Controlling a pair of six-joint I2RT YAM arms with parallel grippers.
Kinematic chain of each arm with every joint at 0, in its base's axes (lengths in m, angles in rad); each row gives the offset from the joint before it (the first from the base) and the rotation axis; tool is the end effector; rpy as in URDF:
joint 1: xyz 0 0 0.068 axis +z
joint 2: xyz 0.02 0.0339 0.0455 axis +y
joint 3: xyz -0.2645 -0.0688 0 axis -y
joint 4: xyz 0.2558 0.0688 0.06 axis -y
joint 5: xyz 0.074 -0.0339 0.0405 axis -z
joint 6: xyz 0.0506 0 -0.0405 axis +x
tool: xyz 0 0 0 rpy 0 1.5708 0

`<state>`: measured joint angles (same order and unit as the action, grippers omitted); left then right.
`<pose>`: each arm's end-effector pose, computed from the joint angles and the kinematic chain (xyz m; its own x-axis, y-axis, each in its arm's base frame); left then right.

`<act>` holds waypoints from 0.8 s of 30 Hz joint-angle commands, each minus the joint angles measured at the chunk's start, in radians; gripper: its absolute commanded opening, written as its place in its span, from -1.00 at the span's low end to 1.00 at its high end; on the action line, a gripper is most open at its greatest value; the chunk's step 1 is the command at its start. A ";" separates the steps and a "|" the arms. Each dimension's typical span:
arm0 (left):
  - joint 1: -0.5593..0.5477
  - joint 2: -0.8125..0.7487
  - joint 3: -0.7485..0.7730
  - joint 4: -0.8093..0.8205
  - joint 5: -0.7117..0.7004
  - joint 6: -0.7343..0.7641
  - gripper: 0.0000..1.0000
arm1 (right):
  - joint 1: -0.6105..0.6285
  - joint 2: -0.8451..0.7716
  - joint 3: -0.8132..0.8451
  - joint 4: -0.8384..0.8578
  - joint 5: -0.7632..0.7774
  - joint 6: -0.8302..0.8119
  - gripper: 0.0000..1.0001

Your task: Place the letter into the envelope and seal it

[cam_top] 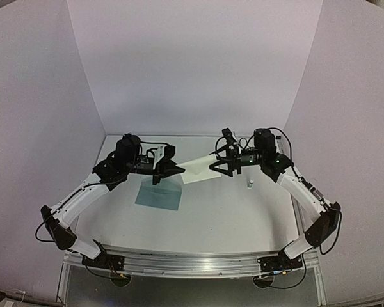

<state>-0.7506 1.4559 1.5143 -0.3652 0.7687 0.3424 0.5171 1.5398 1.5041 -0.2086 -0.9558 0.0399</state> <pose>0.2296 -0.2622 0.4178 0.1193 0.2188 -0.9685 0.9925 0.0002 0.1223 0.3009 0.2187 0.4037 -0.2489 -0.1151 -0.9617 -0.9650 0.1144 0.2361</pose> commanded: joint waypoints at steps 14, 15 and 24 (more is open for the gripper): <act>0.011 -0.002 0.014 0.075 0.002 -0.108 -1.00 | 0.018 0.015 0.032 0.041 -0.166 0.069 -0.58; 0.012 -0.001 0.014 0.078 0.001 -0.116 -1.00 | 0.020 0.017 0.034 0.042 -0.166 0.073 -0.68; 0.030 0.002 0.019 0.093 -0.020 -0.226 -0.22 | 0.022 0.002 0.033 0.051 -0.079 0.119 -1.00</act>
<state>-0.7371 1.4600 1.5143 -0.3206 0.7580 0.1831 0.5309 1.5509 1.5093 -0.1799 -1.0779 0.1301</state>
